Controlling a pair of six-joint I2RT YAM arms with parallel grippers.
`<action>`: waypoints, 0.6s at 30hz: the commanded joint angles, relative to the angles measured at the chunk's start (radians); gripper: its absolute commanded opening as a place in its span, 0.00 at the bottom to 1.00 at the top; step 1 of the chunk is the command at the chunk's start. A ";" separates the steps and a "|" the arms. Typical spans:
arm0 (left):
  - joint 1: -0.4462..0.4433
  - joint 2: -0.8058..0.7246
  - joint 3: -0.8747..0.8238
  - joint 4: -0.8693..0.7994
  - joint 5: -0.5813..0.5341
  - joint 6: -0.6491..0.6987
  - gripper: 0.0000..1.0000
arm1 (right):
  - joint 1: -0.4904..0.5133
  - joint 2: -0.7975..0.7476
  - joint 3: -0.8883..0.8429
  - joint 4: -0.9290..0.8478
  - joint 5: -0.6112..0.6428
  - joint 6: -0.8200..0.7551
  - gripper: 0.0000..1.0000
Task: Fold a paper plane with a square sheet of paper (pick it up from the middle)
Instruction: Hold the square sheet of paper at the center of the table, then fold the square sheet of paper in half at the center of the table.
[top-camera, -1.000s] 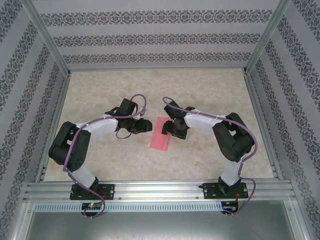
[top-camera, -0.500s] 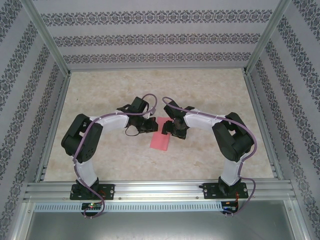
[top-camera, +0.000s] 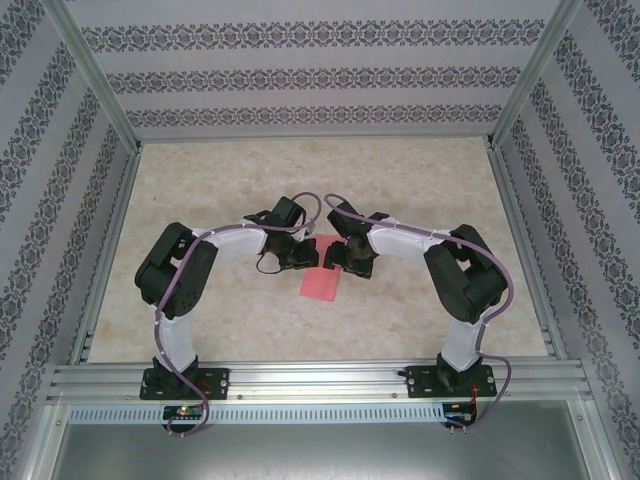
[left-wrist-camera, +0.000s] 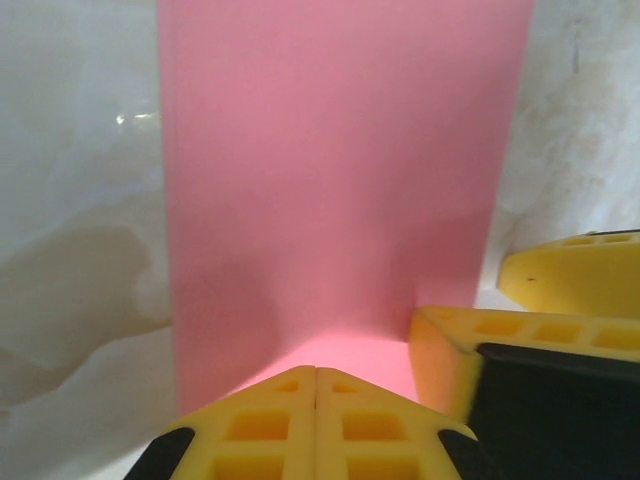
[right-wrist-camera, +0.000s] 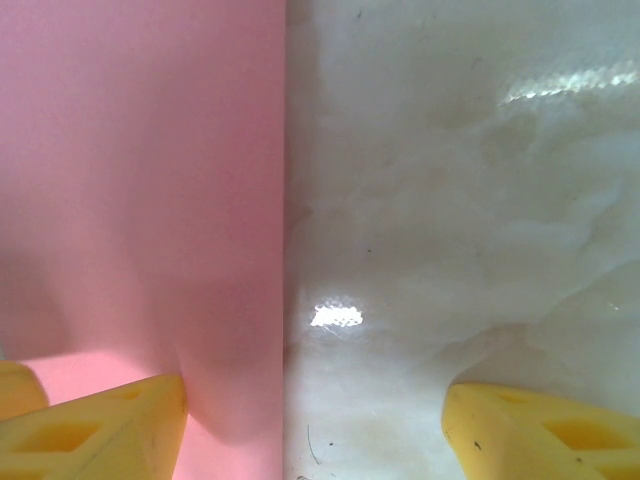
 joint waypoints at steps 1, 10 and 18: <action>-0.015 0.021 0.024 -0.013 -0.019 -0.005 0.00 | 0.000 0.107 -0.053 0.037 0.032 -0.009 0.72; -0.015 0.050 0.004 -0.034 -0.057 0.005 0.00 | -0.001 0.098 -0.048 0.041 0.030 -0.007 0.73; -0.016 0.055 -0.023 -0.045 -0.082 0.022 0.00 | -0.005 -0.006 -0.024 0.071 0.034 -0.009 0.77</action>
